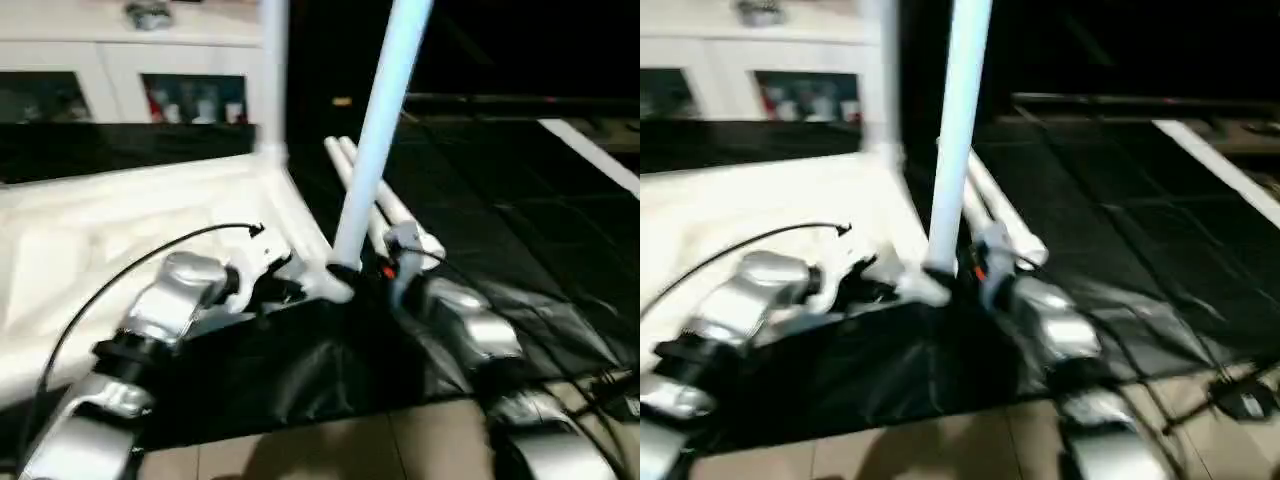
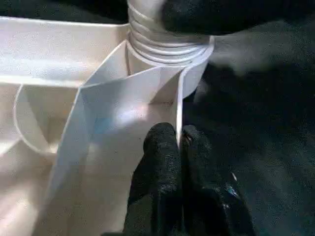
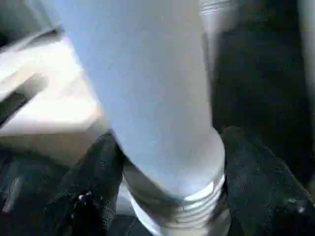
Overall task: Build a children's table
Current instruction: Rotate leg to tighten
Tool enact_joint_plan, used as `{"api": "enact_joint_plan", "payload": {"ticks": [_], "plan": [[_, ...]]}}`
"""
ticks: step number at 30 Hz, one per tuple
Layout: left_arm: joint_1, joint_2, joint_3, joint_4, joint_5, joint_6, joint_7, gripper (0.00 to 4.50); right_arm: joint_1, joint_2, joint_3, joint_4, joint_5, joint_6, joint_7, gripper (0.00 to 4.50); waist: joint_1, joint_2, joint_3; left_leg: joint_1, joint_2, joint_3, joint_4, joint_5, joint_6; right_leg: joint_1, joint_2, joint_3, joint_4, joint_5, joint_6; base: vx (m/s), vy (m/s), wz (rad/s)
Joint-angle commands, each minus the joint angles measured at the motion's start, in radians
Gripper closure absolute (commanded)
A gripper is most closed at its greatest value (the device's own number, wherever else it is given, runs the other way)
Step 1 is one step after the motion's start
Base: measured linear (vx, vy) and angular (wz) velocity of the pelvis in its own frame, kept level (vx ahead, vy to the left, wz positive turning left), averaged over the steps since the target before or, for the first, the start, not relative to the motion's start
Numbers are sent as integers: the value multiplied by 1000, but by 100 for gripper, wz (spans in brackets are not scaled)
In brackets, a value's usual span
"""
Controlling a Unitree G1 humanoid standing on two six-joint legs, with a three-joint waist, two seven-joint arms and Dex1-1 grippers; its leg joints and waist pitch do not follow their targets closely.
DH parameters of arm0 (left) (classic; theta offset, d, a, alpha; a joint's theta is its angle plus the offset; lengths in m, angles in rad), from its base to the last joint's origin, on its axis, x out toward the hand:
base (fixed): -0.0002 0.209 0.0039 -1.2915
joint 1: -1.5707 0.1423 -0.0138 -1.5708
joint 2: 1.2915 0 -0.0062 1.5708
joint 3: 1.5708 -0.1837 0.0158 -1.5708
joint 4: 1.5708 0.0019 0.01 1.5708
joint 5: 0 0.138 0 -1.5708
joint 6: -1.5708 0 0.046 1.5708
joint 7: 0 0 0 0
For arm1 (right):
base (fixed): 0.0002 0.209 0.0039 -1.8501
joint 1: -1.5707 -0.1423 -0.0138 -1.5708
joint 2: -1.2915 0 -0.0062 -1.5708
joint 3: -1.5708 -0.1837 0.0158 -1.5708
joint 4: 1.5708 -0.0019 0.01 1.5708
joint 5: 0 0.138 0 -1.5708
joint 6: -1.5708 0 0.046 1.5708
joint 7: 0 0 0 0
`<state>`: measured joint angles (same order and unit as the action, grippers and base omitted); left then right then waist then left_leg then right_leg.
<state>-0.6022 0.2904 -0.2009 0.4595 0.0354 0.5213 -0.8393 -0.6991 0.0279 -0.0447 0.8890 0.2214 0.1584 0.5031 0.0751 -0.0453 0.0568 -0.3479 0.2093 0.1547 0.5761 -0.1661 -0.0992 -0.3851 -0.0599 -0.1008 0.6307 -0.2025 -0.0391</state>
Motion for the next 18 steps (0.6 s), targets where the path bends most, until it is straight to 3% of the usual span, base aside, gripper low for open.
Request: {"api": "enact_joint_plan", "payload": {"ticks": [1, 3, 5, 9, 11, 12, 18], "plan": [[-56, -65, 28, -114, -40, 34, 51, 450, 1, 63, 31, 104, 2, 35, -60, 180, 3, 22, -62, 0, 23, -10, -66, -280, -38, 46, -95, 54, -108, -414, -125, 0, 0, 0], [-50, -80, 27, -141, -33, 60, 63, 450, -20, 78, 28, 114, 3, 26, -64, 180, 7, 12, -65, 2, 24, -4, -61, -250, -12, 43, -93, 61, -105, -333, -135, 0, 0, 0], [-47, -75, 14, -145, -11, 50, 68, 450, -26, 78, 29, 111, 5, 18, -39, 128, 10, 13, -68, -4, 25, -3, -61, -199, 2, 48, -90, 62, -92, -244, -152, 0, 0, 0], [-38, -46, -7, -136, 15, 23, 78, 450, -18, 74, -2, 91, -5, 9, -20, 90, 18, 13, -79, -10, 23, 0, -53, -85, 30, 56, -85, 65, -64, -16, -189, 28, -1, 0], [-32, -32, -12, -138, 22, 19, 83, 450, -25, 69, -10, 107, -7, -14, -18, 80, 16, 17, -81, -11, 23, 2, -51, -65, 44, 55, -84, 64, -59, 50, -211, 0, 0, 0], [-26, -9, -13, -138, 26, 11, 76, 450, -23, 52, -1, 109, -19, -54, -2, 80, 17, 20, -81, -12, 23, 1, -51, -70, 44, 54, -85, 63, -59, 48, -213, 0, 0, 0], [-9, 74, -23, -131, 26, -55, -2, 450, 19, -25, 31, 37, -20, -94, 114, 32, 18, 20, -73, -10, 25, 4, -55, -146, 33, 53, -87, 65, -74, -67, -195, 0, 0, 0]]}}
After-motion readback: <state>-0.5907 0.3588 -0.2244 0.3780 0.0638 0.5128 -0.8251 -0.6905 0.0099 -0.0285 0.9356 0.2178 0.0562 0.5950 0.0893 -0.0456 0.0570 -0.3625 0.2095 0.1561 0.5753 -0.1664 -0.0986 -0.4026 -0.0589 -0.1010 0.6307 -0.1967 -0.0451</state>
